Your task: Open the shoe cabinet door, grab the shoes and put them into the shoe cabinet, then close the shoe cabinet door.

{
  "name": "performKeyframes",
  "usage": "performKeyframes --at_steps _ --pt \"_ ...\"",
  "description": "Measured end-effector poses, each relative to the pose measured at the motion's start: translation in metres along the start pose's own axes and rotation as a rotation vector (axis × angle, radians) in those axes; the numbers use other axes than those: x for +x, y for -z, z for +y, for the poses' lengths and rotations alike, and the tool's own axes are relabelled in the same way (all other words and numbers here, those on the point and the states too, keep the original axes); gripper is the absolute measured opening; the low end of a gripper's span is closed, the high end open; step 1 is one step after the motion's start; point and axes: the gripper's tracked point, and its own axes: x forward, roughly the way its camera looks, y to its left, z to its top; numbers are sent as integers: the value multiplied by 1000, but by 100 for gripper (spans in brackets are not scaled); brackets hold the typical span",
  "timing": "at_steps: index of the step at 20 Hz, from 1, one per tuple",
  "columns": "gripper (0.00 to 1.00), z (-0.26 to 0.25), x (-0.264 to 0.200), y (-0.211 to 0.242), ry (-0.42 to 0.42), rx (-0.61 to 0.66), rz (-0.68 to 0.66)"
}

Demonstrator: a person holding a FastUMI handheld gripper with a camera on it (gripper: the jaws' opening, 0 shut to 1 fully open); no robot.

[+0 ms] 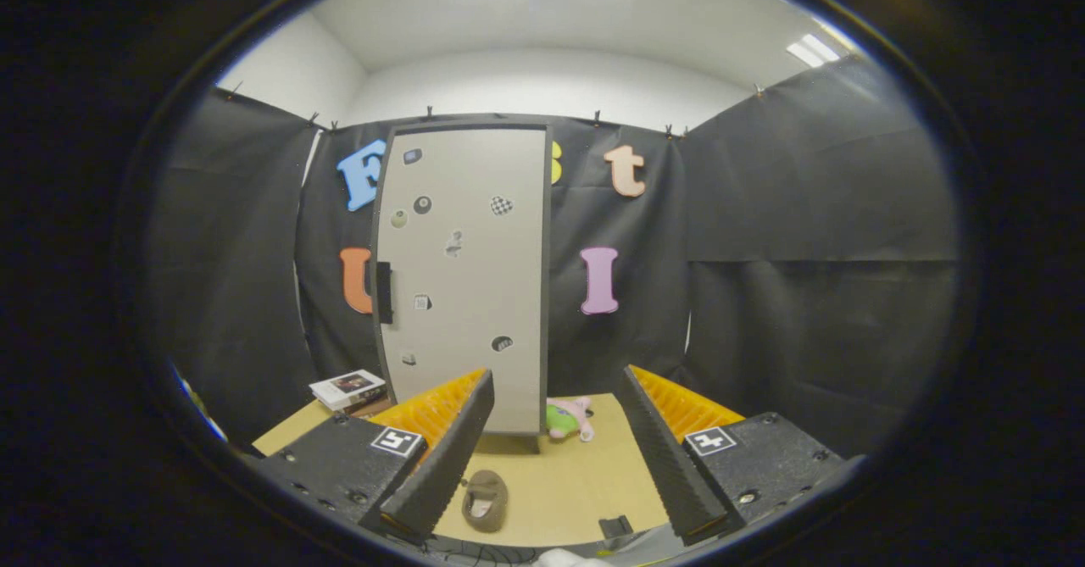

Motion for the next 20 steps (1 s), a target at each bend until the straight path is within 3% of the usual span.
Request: performKeyframes --at_steps 5,10,20 --pt "98 22 17 4 0 -9 38" --pt "98 63 67 11 -20 9 64" --pt "98 222 204 18 -245 33 102"
